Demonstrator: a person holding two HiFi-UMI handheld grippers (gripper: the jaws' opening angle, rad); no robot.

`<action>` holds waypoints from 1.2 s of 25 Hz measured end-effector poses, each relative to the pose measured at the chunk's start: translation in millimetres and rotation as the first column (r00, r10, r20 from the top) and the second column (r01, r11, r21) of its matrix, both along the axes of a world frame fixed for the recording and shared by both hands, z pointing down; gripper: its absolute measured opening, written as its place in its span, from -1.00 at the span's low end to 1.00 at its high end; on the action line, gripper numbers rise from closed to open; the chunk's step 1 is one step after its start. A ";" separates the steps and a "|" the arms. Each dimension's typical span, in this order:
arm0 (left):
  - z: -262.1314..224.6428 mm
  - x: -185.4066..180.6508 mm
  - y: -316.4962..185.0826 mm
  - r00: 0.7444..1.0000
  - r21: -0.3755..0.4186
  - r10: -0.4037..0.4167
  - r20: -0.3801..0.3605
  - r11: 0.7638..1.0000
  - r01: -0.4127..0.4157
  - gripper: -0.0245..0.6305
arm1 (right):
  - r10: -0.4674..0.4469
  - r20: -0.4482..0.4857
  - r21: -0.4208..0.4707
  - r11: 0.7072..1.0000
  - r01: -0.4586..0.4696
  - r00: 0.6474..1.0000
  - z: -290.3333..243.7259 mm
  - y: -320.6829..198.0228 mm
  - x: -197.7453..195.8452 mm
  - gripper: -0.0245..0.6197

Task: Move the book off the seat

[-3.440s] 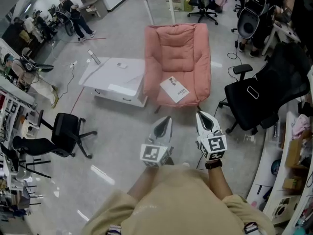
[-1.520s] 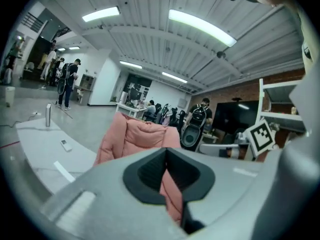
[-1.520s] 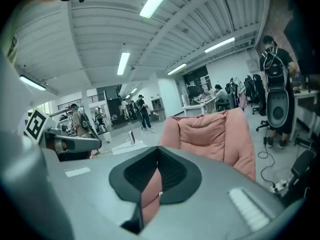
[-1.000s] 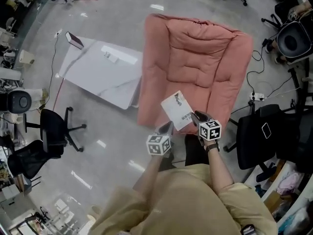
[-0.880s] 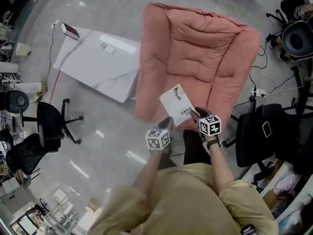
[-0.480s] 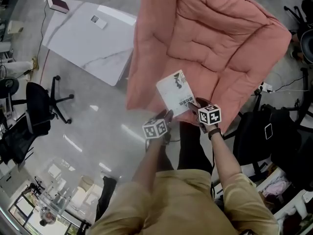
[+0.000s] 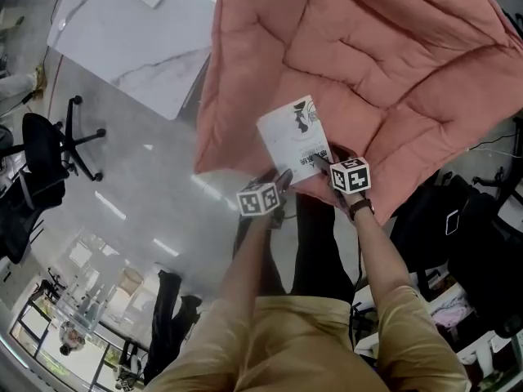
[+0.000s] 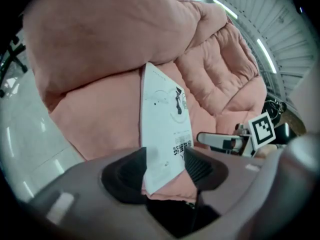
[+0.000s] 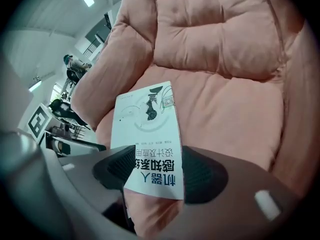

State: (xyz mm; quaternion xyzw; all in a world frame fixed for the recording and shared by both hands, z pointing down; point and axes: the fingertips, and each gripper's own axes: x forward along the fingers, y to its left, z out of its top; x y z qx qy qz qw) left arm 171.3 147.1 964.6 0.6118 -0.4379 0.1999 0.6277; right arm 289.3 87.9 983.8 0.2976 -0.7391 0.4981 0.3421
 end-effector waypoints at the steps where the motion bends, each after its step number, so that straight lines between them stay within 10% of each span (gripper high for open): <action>1: 4.7 0.2 -0.4 1.000 -0.003 0.000 0.002 1.000 0.000 -0.22 | -0.005 -0.003 -0.002 1.000 0.005 1.000 5.3 0.1 -0.2 -0.03; 17: 56.3 -7.8 -16.3 0.999 0.003 -0.032 0.011 0.999 0.032 -0.45 | -0.075 0.016 -0.084 0.994 0.076 0.997 55.1 5.0 -11.5 -0.06; 23: 25.2 2.6 -12.6 0.997 0.025 -0.015 -0.079 1.000 0.017 -0.76 | 0.011 0.008 -0.054 0.999 -0.011 1.000 34.2 2.9 1.6 -0.60; 30: -10.1 0.3 -6.5 0.999 0.003 -0.005 -0.048 1.000 0.005 -0.77 | 0.151 0.045 -0.086 0.986 -0.146 0.988 -7.1 17.1 -4.2 -0.73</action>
